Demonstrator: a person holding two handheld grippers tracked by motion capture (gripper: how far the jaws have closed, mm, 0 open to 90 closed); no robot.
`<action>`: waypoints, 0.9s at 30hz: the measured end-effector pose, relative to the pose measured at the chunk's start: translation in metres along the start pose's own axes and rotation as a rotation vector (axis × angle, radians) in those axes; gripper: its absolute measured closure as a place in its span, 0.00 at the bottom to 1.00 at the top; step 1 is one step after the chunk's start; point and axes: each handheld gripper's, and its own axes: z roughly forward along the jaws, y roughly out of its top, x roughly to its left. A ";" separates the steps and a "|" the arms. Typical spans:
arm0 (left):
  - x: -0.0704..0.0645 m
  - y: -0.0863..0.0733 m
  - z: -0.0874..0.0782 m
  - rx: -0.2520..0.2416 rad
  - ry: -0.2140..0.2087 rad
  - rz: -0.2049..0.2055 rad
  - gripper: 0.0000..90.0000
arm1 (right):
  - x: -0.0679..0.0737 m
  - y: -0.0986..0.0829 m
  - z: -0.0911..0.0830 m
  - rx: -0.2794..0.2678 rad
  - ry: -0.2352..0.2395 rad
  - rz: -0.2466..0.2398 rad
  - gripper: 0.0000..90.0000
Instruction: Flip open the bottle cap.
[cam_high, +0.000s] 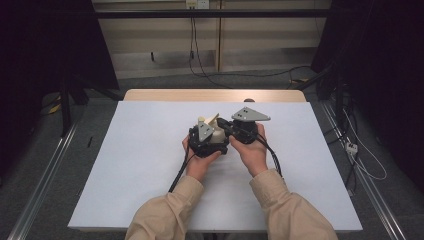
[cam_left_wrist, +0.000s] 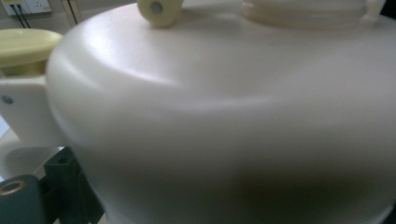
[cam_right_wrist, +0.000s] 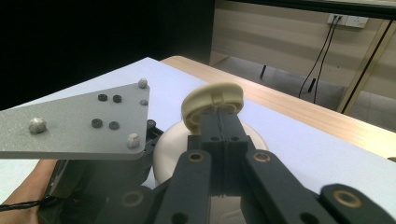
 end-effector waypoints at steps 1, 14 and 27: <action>0.000 0.000 0.000 0.000 0.000 -0.001 0.06 | 0.000 0.000 0.000 -0.001 -0.001 -0.001 1.00; 0.000 0.000 0.000 0.000 0.000 0.000 0.06 | -0.002 0.002 0.000 -0.005 -0.006 -0.005 1.00; 0.000 0.000 0.000 0.001 0.000 0.000 0.06 | -0.002 0.004 0.002 -0.004 -0.007 -0.008 1.00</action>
